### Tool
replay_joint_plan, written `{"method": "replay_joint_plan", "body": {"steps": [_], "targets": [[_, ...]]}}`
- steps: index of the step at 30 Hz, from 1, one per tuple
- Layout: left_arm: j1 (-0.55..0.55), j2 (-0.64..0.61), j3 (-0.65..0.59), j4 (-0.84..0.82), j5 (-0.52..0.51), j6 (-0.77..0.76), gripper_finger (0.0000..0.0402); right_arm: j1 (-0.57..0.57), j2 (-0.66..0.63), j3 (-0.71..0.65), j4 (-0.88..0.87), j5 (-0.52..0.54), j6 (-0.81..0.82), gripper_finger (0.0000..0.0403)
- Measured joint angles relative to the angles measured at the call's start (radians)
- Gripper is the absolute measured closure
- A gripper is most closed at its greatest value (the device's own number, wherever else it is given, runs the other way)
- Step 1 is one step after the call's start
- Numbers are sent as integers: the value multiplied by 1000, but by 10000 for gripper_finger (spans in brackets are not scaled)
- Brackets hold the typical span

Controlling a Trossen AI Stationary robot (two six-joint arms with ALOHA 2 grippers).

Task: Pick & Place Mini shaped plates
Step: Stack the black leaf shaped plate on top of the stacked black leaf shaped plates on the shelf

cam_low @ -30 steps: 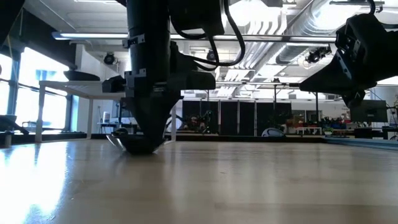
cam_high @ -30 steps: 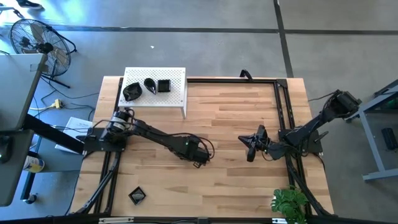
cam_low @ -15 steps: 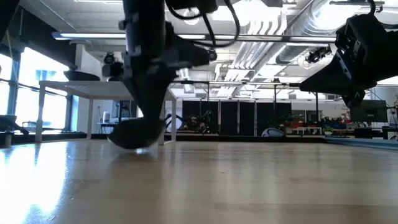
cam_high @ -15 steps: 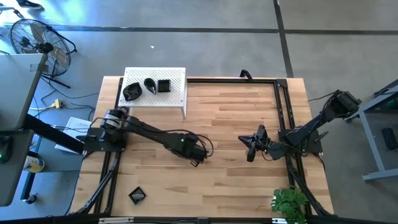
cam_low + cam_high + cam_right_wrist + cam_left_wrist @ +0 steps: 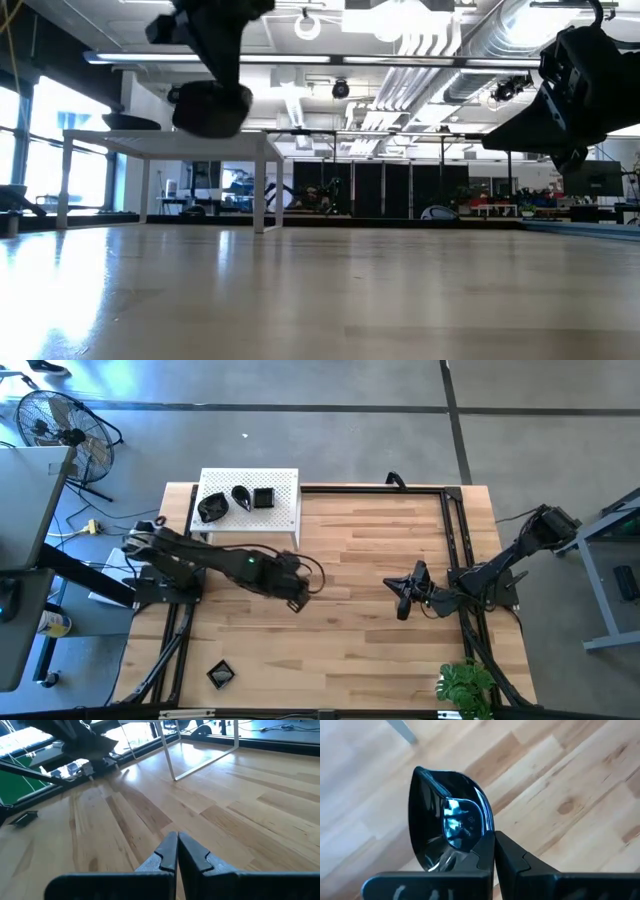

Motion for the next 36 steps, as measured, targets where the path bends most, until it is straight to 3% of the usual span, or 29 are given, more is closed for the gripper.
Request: {"method": "replay_joint_plan", "body": {"steps": [18, 36], "targets": [[50, -218, 0, -423, -161, -46, 401, 0, 0, 0, 0, -4, 1, 401], [575, -325, 0, -427, -163, 439, 401, 0, 4, 0, -1, -4, 1, 402]]}}
